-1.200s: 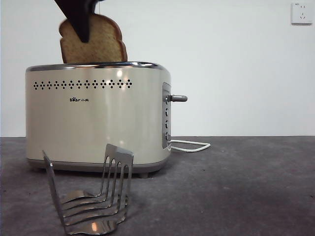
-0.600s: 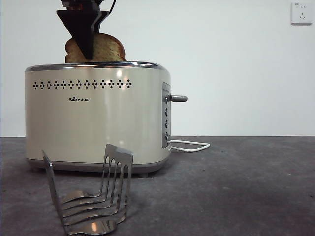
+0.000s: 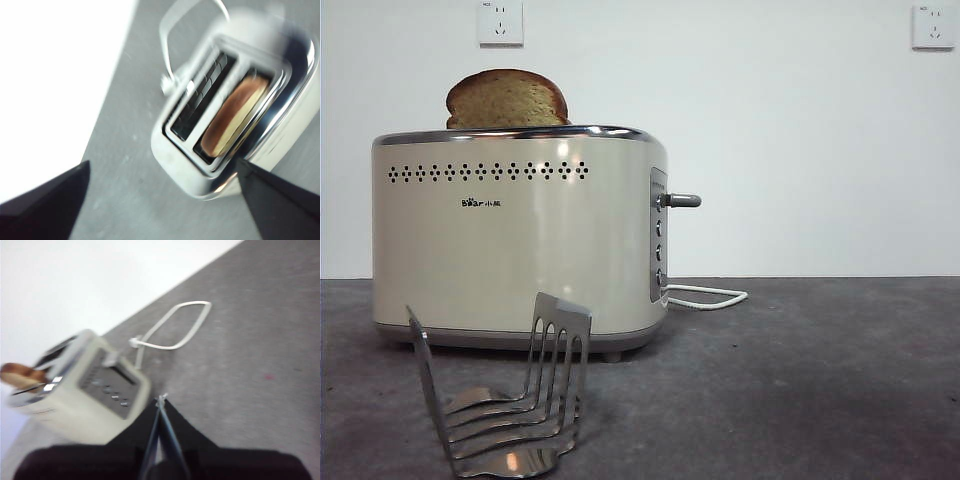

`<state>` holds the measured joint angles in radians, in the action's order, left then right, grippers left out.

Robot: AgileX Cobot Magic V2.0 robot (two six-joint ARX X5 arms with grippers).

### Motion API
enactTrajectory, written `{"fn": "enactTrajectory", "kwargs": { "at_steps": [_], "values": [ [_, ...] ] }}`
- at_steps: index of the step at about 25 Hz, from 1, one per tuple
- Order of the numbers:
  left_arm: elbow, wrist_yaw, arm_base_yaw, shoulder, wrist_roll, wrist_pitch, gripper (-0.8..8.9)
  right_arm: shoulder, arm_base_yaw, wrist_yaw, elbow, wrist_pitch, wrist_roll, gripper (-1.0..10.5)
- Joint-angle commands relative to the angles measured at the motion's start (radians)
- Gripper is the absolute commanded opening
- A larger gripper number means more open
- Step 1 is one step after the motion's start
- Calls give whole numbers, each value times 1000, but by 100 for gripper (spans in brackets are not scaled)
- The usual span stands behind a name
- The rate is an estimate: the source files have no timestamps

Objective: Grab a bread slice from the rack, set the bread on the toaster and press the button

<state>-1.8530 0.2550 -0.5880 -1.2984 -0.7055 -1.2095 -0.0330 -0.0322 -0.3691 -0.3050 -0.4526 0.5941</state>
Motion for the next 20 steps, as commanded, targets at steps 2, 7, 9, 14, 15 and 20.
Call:
{"fn": "enactTrajectory", "kwargs": {
  "at_steps": [2,7,9,14,15,20],
  "values": [
    [0,-84,-20,111,248,-53,158,-81,0,-114,-2,131,91,-3],
    [0,-197,-24,208,534,-107,26,-280,0,-268,-6,346,174,-3],
    [0,-215,-24,240,598,-107,26,-391,-2,-309,-28,404,180,-3],
    [0,-214,-24,271,629,-108,26,-696,-34,-382,-188,403,95,-3],
    [0,-215,-24,272,644,-108,26,-752,-48,-386,-229,393,79,-4],
    [0,-257,-24,279,672,-110,26,-1062,-156,-410,-477,296,7,-3]
  ]
}}
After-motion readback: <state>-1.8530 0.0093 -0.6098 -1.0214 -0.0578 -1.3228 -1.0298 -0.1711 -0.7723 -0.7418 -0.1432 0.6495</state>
